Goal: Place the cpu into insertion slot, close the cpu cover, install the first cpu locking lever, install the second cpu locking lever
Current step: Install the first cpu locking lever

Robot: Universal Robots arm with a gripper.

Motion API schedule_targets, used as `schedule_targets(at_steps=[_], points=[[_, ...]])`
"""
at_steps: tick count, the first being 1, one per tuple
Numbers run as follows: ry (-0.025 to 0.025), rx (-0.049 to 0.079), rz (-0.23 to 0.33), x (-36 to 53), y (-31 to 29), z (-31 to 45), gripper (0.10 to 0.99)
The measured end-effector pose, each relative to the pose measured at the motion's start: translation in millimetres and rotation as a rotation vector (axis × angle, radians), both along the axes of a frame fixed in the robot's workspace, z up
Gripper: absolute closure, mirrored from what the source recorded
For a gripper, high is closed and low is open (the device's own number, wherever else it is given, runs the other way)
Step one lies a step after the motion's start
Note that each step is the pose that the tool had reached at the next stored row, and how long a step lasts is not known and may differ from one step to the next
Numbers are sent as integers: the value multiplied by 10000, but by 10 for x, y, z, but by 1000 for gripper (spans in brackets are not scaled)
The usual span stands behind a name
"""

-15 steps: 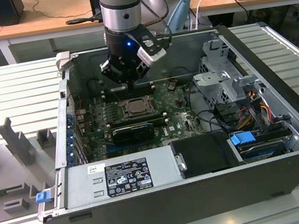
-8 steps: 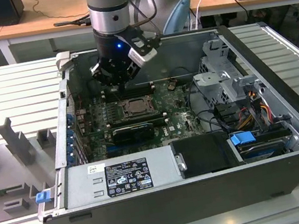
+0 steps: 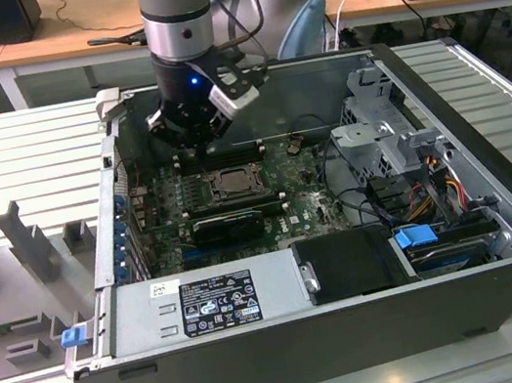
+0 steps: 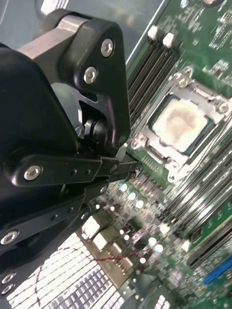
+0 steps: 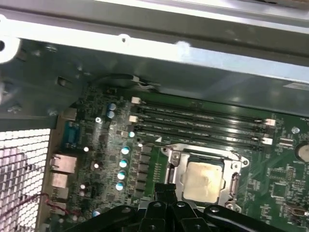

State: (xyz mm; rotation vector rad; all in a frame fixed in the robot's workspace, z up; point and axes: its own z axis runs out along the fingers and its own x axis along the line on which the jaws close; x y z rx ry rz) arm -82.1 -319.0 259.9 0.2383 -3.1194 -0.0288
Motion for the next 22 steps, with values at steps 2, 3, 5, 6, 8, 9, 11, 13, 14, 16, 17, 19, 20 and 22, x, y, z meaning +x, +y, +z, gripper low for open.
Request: schedule_targets(at_steps=[2, 3, 5, 6, 8, 9, 11, 13, 14, 16, 17, 19, 20, 22], points=[[0, 2, 0, -80, 0, -3, 980], [0, 3, -2, -152, 0, -5, 980], [0, 3, -7, -222, 4, -7, 980], [0, 3, -13, -253, 6, -7, 980], [-2, 4, -32, -292, 11, -13, 980], [1, 1, -35, -299, 19, -15, 980], [1, 16, -35, -300, 57, -24, 980], [1, 44, -36, -300, 88, -31, 980], [0, 66, -36, -300, 120, -37, 980], [0, 81, -35, -300, 168, -44, 980], [0, 83, -35, -300, 184, -46, 980], [0, 87, -36, -300, 213, -50, 980], [0, 90, -36, -300, 226, -52, 980], [-1, 99, -37, -300, 247, -56, 980]])
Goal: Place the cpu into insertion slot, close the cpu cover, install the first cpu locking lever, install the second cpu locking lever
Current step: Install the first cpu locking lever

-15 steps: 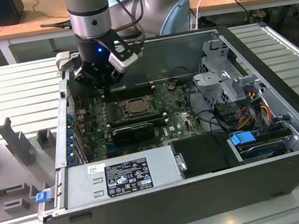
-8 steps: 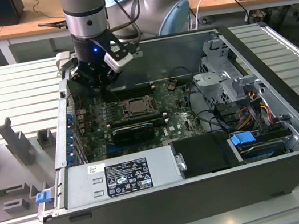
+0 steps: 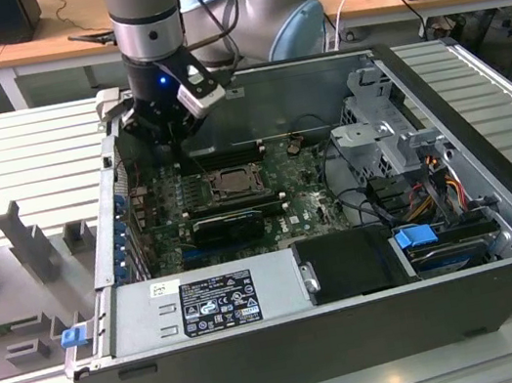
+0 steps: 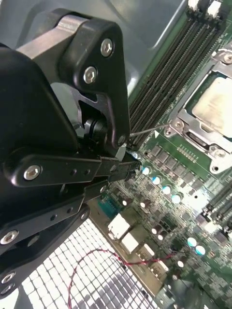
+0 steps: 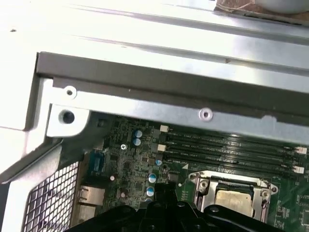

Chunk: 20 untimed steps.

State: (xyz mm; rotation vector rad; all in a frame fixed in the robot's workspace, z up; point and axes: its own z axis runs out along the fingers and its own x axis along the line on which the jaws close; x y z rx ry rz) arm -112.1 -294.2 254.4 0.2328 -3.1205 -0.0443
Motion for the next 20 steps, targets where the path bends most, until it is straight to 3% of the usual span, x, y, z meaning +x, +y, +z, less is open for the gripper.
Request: schedule_targets(at_steps=[7, 10, 16, 18, 20], points=[[1, 1, 0, 68, 45, -4, 980], [1, 1, -100, 472, 46, -6, 980], [1, 14, -427, 522, 46, -12, 980], [6, 210, -475, 530, 46, -17, 980], [14, 552, -502, 536, 46, -21, 980]])
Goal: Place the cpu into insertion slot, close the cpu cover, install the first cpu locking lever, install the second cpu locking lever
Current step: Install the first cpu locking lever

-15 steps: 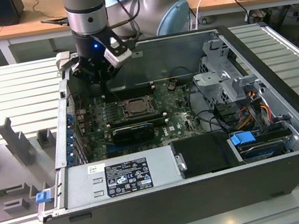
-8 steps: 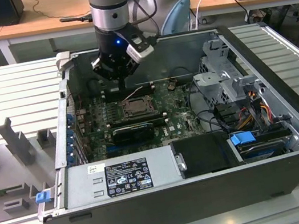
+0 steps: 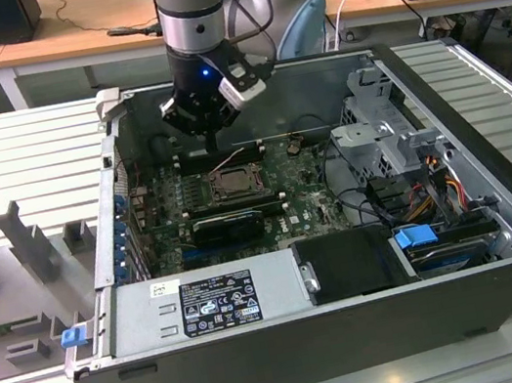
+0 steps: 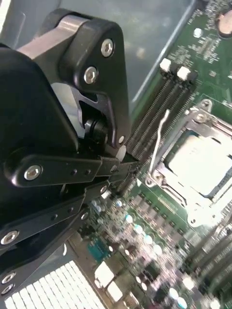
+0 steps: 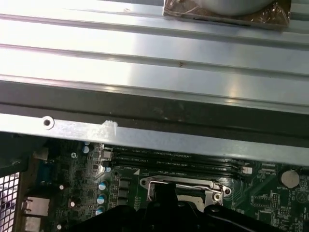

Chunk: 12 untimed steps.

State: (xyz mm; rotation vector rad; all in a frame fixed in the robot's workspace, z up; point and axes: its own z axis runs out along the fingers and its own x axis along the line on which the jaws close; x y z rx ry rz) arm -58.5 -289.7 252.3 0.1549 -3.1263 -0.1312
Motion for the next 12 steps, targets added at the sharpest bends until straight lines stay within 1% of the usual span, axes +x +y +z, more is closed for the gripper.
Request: schedule_targets(at_steps=[1, 2, 4, 6, 8, 9, 12], points=[[0, 214, -61, 7, -3, -9, 980], [-3, 238, -124, 15, -5, -22, 980], [-1, 240, -190, 31, -8, -43, 980], [-2, 242, -234, 80, -7, -101, 980], [-2, 240, -235, 91, -8, -139, 980], [-2, 240, -236, 92, -8, -175, 980], [-2, 241, -235, 93, -8, -202, 980]])
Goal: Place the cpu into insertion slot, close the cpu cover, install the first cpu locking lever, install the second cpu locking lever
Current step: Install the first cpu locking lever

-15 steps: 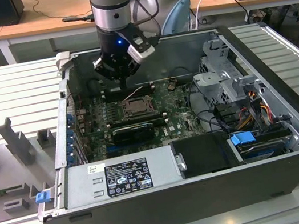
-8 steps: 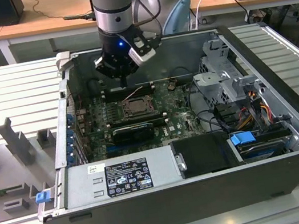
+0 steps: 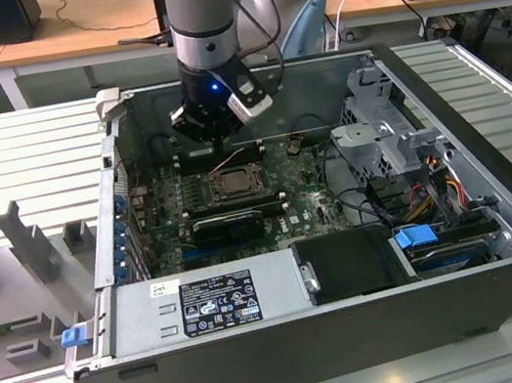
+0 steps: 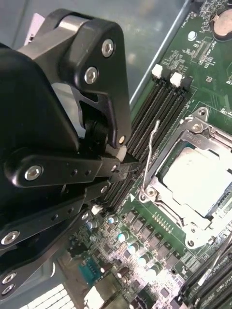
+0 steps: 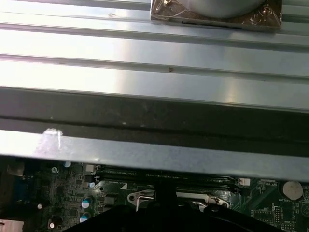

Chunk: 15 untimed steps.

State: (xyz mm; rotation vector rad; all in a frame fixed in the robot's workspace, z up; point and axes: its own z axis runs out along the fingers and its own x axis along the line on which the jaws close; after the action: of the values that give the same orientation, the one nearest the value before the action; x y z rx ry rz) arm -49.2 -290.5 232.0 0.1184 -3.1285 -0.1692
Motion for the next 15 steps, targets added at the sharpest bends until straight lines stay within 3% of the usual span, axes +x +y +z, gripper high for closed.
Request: schedule_targets(at_steps=[15], points=[[1, 1, 0, 268, 2, -95, 980]])
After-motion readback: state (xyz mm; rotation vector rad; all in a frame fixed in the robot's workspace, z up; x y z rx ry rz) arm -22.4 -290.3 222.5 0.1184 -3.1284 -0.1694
